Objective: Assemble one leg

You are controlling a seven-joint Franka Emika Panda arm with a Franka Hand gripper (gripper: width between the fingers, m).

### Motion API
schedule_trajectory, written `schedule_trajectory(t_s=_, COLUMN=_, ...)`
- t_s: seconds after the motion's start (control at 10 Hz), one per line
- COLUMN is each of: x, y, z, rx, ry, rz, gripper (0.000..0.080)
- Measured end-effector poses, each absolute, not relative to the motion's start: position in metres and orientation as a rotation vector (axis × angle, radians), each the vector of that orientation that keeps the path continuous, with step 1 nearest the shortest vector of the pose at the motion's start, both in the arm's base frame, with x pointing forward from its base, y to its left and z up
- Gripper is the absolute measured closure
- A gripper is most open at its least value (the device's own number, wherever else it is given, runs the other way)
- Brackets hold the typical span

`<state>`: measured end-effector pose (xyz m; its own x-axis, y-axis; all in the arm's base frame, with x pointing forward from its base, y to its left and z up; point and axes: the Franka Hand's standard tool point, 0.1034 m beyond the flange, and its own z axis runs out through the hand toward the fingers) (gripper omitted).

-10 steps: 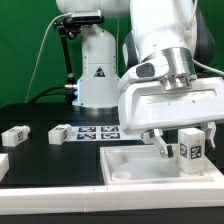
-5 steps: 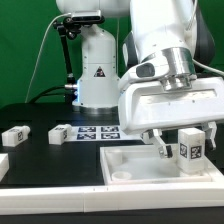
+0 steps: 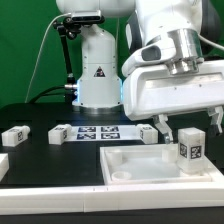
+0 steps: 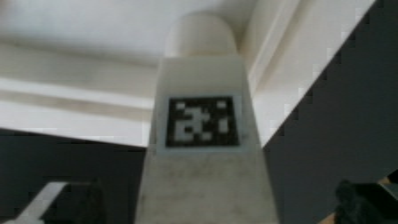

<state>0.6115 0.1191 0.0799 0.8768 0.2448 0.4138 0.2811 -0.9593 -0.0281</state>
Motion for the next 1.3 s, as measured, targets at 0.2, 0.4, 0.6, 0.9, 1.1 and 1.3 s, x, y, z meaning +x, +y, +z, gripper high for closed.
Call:
schedule_trajectory(t_s=0.2, x=0.6175, y=0.1164, z=0.0803, rx=-2.981, ry=-0.427, rz=-0.323, gripper=0.0151)
schedule_trajectory(t_s=0.4, x=0.6168, y=0.1144, z=0.081, rx=-2.977, ry=-0.438, rz=-0.099, gripper=0.0151)
schedule_trajectory(t_s=0.6, x=0.6145, y=0.1137, z=0.0827, rx=-2.967, ry=-0.44, rz=0.041, gripper=0.0151)
schedule_trajectory(t_s=0.9, x=0.6173, y=0.1134, z=0.0821, rx=-2.969, ry=-0.438, rz=0.015, gripper=0.0264)
schedule_trajectory(t_s=1.1, x=0.6173, y=0.1134, z=0.082, rx=-2.97, ry=-0.435, rz=0.015, gripper=0.0443)
schedule_trajectory(t_s=1.3, x=0.6175, y=0.1129, z=0.082, rx=-2.979, ry=-0.345, rz=0.02, gripper=0.0509)
